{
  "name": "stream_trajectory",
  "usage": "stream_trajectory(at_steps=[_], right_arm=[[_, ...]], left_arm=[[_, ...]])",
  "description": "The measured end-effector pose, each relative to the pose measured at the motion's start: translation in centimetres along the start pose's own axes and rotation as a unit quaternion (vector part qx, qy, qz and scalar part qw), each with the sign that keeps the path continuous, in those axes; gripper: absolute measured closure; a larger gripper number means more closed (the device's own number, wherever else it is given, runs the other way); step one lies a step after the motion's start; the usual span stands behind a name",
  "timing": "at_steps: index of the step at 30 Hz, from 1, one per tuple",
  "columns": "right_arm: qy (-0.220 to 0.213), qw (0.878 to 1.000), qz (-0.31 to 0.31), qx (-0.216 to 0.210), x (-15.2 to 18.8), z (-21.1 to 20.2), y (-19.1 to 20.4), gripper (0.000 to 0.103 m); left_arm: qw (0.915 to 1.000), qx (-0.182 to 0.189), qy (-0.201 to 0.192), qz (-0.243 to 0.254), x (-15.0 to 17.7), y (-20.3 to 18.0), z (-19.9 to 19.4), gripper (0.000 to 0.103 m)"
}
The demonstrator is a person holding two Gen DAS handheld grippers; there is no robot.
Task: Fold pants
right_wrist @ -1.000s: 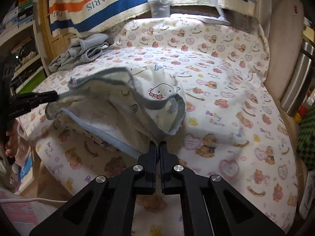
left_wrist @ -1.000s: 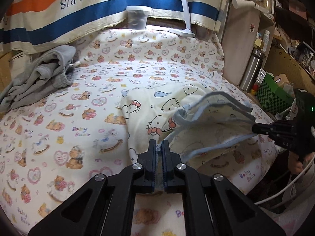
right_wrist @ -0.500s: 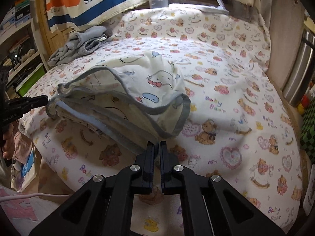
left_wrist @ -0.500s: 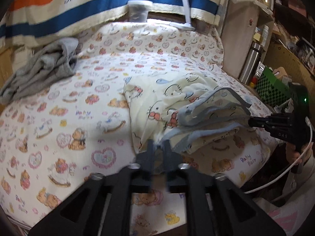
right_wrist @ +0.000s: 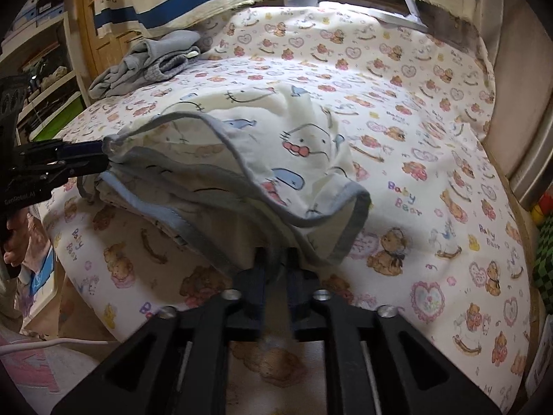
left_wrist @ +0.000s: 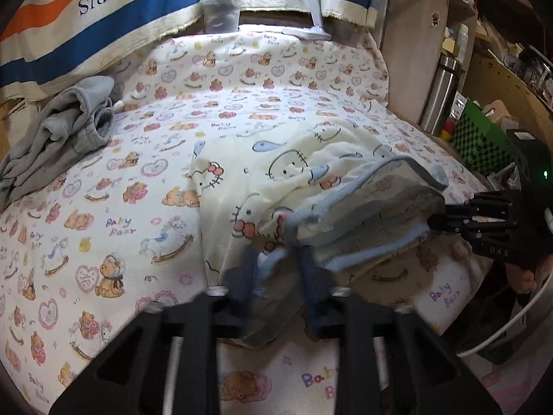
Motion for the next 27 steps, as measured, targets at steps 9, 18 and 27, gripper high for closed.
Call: stream_trajectory(at_steps=[9,18,27], right_arm=[[-0.018,0.999,0.032,-0.004,-0.4,0.0,-0.7,0.095],[-0.044,0.999,0.020,-0.013,-0.5,-2.1,-0.3,0.099],[-0.039,0.999,0.025,-0.005,0.2,-2.8,-1.1,0.099]], left_arm=[[1.0000,-0.001,0.009,0.003,0.8,-0.1,-0.5,0.075],[0.9999,-0.002,0.012,0.003,0.5,0.2,0.4,0.100],[0.9999,0.000,-0.009,-0.009,0.7,0.3,-2.0,0.101]])
Point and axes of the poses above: each gripper's, at about its wrist camera, not at the fingertips, and z roughly the way its jaws point, y to its left, x to its underside, the point moved 7 cm from there along z, roughly the way its jaws point, and after that the axes turned 2 degrees about x, right-handed, at the moved point
